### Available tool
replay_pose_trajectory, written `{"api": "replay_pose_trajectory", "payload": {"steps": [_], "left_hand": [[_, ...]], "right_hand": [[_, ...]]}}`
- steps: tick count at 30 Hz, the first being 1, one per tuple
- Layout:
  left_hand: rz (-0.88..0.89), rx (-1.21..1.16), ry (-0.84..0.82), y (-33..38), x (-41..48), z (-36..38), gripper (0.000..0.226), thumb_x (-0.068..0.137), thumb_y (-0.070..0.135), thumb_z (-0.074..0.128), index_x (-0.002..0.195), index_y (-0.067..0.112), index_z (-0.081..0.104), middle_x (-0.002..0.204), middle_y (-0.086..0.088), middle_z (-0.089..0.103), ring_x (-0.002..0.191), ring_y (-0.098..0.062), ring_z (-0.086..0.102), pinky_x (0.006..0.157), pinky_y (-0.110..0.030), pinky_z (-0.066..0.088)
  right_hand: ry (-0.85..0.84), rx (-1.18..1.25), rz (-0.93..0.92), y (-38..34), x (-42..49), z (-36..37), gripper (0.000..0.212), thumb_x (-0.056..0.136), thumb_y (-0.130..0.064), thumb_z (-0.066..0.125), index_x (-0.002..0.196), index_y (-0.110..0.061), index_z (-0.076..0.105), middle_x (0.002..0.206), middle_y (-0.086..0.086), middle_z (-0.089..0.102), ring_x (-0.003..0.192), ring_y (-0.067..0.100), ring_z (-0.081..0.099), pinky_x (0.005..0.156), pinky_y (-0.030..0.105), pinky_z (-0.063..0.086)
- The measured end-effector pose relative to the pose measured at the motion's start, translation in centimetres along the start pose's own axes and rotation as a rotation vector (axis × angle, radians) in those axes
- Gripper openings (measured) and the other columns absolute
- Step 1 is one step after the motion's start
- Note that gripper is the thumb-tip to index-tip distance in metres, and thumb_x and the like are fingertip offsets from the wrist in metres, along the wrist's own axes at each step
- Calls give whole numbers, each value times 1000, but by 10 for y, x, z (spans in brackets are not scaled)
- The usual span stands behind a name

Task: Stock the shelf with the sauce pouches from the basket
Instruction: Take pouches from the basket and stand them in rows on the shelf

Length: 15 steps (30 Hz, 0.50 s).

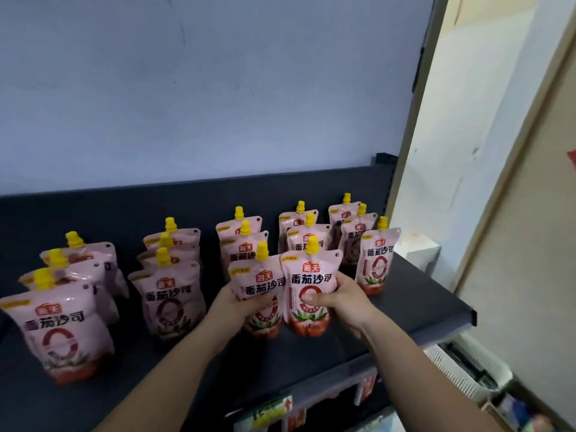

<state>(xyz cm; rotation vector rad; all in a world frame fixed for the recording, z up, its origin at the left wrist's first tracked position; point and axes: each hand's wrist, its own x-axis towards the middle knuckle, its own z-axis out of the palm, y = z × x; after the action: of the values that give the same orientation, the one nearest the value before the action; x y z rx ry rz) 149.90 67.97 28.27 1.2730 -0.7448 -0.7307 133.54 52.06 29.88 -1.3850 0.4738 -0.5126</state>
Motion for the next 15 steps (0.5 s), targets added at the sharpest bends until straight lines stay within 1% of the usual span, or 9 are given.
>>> {"api": "replay_pose_trajectory", "payload": {"steps": [2, 3, 5, 7, 9, 10, 12, 13, 15], "left_hand": [[-10, 11, 42, -12, 5, 5, 33, 70, 16, 79, 103, 21, 76, 108, -6, 76, 103, -22, 72, 77, -26, 60], [-14, 23, 62, -16, 7, 6, 35, 73, 16, 78, 108, 19, 74, 110, -5, 76, 104, -22, 71, 80, -28, 59], [-11, 107, 74, -20, 10, 4, 40, 76, 12, 79, 115, 16, 70, 112, -2, 75, 105, -19, 71, 87, -31, 59], [-29, 267, 24, -23, 8, -1, 48, 73, 6, 83, 117, 19, 66, 111, 5, 75, 106, -13, 70, 89, -28, 58], [-80, 388, -20, -29, 2, -4, 61, 66, 9, 89, 120, 23, 63, 114, 8, 74, 107, -7, 68, 90, -24, 56], [-95, 428, -10, -32, -1, -5, 65, 64, 11, 90, 121, 24, 62, 114, 10, 73, 108, -5, 67, 89, -22, 55], [-92, 477, 58, -36, -4, -7, 62, 62, 14, 91, 116, 27, 64, 110, 17, 74, 104, 2, 67, 84, -12, 53], [-87, 500, 101, -37, -4, -7, 59, 62, 16, 92, 112, 30, 65, 105, 22, 74, 101, 5, 67, 81, -8, 52], [-82, 549, 183, -35, -1, -5, 56, 61, 19, 92, 106, 35, 65, 95, 22, 75, 94, 10, 66, 79, -6, 50]], "right_hand": [[-40, 10, 26, 14, 13, -6, 46, 67, 14, 77, 110, -1, 67, 107, 22, 74, 100, 35, 71, 84, 42, 59], [-66, 19, 31, 21, 20, -9, 46, 65, 12, 78, 108, -2, 68, 107, 22, 74, 100, 36, 71, 86, 43, 58], [-133, 11, 20, 30, 29, -17, 47, 63, 9, 81, 106, -8, 71, 108, 18, 75, 101, 32, 71, 85, 39, 58], [-230, -82, 9, 33, 35, -27, 51, 67, 4, 82, 112, -17, 71, 112, 9, 76, 105, 26, 71, 83, 31, 58], [-347, -216, 46, 33, 39, -37, 60, 65, -11, 87, 120, -25, 66, 115, -1, 75, 108, 16, 71, 82, 25, 58], [-379, -271, 69, 32, 42, -41, 66, 62, -18, 90, 122, -27, 63, 115, -5, 75, 108, 13, 70, 83, 25, 58], [-373, -332, 71, 32, 47, -47, 74, 58, -22, 92, 124, -28, 60, 114, -6, 75, 107, 11, 70, 87, 29, 58], [-344, -344, 51, 31, 50, -49, 72, 59, -19, 91, 124, -28, 60, 114, -6, 75, 106, 11, 71, 88, 30, 58], [-257, -356, -2, 30, 55, -52, 62, 63, -10, 90, 117, -28, 64, 109, -8, 76, 102, 8, 71, 85, 28, 58]]}}
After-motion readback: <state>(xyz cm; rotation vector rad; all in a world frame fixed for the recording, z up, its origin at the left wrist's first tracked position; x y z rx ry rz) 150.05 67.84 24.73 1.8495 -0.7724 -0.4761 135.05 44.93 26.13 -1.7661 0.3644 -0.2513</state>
